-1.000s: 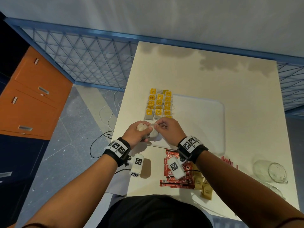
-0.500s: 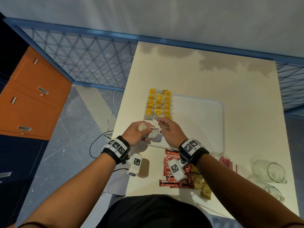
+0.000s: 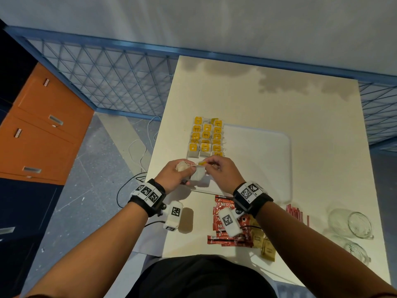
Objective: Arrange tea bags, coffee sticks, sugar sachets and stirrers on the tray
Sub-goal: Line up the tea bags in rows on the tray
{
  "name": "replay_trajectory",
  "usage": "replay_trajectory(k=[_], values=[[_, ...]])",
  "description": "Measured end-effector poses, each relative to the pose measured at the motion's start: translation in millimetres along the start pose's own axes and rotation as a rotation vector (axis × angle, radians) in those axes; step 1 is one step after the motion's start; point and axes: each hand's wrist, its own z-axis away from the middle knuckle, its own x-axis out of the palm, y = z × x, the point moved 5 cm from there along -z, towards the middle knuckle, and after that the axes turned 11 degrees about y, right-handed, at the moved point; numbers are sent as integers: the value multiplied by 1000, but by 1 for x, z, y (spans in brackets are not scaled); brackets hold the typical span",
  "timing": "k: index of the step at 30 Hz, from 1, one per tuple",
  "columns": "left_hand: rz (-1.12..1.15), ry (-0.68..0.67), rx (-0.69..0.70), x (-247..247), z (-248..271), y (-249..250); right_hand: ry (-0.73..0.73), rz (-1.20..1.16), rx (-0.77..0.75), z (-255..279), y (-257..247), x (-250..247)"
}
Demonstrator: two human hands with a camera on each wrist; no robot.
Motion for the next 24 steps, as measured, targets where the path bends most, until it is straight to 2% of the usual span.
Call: replay_trajectory(k=[3,8,13,20,24], values=[[16,24,-8,2,1,0,39,-26,15,0,-1,-2],[40,82,-8,5,0,-1,-10,-88,3,7,-13,3],[55,158,-11,8,-1,2,2,-119,-15,15,-25,3],[-74,215,60,3,-1,4,244,74,36,2,-6,-9],[-121,230,100,6,2,12,298,121,0,0,-9,-17]])
